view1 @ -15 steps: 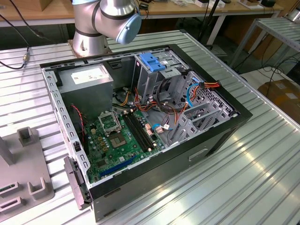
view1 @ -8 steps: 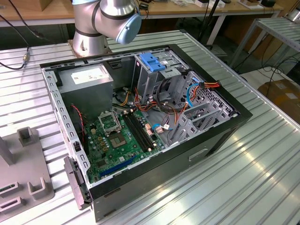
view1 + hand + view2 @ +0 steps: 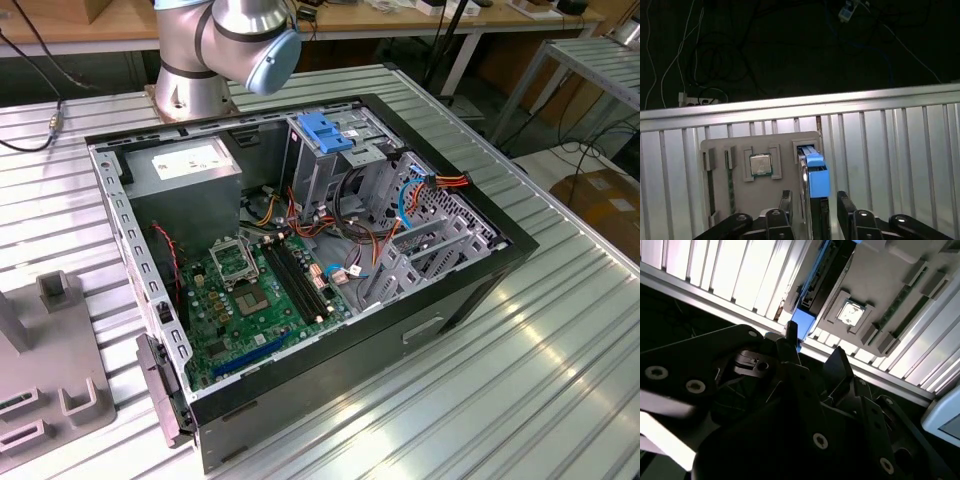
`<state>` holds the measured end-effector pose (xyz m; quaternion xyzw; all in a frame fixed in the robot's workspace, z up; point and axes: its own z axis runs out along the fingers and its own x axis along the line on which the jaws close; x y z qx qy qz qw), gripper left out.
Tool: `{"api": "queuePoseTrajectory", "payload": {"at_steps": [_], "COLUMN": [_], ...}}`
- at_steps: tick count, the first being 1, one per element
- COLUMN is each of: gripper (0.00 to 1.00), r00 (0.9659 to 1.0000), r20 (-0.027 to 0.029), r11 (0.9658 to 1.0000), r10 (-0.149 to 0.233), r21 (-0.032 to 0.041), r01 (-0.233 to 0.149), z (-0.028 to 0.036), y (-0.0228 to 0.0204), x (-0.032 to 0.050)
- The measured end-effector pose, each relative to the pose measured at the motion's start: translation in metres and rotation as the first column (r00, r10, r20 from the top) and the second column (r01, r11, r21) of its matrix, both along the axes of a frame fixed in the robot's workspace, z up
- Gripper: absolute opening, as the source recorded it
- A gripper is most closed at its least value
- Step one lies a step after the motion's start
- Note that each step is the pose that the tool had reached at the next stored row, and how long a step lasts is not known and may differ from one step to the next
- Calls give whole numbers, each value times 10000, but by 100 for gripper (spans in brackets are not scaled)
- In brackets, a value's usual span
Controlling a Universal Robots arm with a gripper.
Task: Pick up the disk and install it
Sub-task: 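Pick up the disk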
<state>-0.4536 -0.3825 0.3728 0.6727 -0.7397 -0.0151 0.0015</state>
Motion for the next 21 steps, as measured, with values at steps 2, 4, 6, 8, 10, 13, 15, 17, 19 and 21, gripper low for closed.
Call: {"api": "queuePoseTrajectory", "payload": {"at_steps": [2, 4, 6, 8, 10, 13, 15, 17, 19, 21], "gripper": [48, 48, 48, 49, 56, 56, 56, 56, 56, 56], "r00": [10000, 10000, 9999, 9999, 9998, 9998, 9998, 9998, 9998, 9998], "r20": [-1, -2, -2, -4, -7, -6, -8, -8, -8, -7], "r11": [10000, 10000, 9999, 9998, 9997, 9994, 9993, 9991, 9991, 9990], "r10": [36, 86, 126, 166, 176, 176, 176, 177, 179, 185], "r21": [0, -2, -19, -108, -177, -281, -340, -382, -392, -397], "r01": [-36, -86, -126, -166, -176, -177, -176, -177, -179, -185], "z": [-45, -82, -115, -156, -183, -225, -251, -289, -317, -368], "y": [10, 10, 11, 22, 43, 75, 94, 101, 101, 102], "x": [0, 0, -1, -2, -2, -1, -2, -3, -7, -18]}}
